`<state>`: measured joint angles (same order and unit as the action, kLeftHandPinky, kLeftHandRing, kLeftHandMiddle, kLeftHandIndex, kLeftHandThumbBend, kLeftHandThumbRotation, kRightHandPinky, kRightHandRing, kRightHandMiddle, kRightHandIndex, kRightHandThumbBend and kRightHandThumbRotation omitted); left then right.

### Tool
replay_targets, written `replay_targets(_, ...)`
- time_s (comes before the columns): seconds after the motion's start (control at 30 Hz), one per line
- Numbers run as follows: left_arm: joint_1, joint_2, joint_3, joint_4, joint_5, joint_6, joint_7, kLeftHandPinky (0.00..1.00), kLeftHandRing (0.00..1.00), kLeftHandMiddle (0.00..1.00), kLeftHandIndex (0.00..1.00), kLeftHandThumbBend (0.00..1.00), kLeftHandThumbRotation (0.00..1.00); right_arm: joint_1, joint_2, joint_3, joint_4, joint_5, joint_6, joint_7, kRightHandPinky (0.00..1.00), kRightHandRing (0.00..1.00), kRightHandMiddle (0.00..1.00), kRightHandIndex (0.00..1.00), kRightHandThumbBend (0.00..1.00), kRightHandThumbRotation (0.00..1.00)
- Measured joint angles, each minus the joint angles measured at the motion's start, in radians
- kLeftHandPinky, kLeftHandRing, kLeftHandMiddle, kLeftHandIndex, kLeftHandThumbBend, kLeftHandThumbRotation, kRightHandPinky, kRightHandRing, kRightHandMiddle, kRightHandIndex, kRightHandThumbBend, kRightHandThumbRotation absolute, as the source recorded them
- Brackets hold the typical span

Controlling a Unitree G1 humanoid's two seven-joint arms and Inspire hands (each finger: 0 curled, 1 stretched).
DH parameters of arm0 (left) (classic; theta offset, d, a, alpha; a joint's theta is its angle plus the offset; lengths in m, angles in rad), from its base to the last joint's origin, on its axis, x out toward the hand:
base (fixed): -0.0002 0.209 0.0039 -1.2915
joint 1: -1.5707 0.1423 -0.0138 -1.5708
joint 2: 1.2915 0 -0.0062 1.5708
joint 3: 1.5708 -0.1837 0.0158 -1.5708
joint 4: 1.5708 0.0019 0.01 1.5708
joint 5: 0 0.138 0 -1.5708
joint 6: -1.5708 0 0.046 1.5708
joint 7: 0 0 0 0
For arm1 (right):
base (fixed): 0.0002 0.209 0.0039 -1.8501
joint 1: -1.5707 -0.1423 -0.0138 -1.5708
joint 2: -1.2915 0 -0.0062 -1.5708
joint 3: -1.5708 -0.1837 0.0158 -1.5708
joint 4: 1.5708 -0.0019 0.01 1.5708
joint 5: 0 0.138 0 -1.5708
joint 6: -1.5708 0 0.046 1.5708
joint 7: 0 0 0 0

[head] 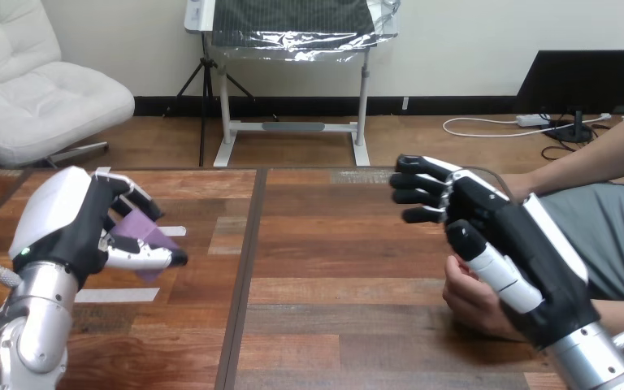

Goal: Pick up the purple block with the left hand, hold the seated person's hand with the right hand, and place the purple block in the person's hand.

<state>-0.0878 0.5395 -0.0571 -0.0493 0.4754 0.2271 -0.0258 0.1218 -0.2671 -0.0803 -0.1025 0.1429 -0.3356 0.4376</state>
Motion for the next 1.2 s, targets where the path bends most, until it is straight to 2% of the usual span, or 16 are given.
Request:
replay_targets(0.17, 0.026, -0.012, 0.02, -0.069, -0.008, 0.001, -0.004, 0.34, 0.4, 0.46, 0.46, 0.67, 0.0, -0.032, -0.027, -0.013, 0.038, -0.02, -0.021, -0.003, 0.77, 0.83, 0.84, 0.84, 0.85, 0.79)
replay_targets(0.47, 0.067, -0.044, 0.057, -0.188, -0.037, 0.0, -0.007, 0.31, 0.35, 0.43, 0.45, 0.66, 0.0, -0.109, -0.094, -0.039, 0.142, -0.061, -0.09, -0.003, 0.77, 0.84, 0.86, 0.85, 0.88, 0.77)
replay_targets(0.77, 0.101, -0.074, 0.083, -0.282, -0.057, -0.004, -0.008, 0.3, 0.35, 0.41, 0.44, 0.66, 0.0, -0.184, -0.178, -0.057, 0.262, -0.109, -0.169, -0.003, 0.78, 0.85, 0.87, 0.87, 0.86, 0.73)
replay_targets(1.2, 0.136, -0.106, 0.111, -0.349, -0.097, -0.012, -0.008, 0.3, 0.34, 0.4, 0.44, 0.64, 0.0, -0.216, -0.283, -0.062, 0.356, -0.208, -0.185, -0.007, 0.77, 0.86, 0.89, 0.9, 0.88, 0.69)
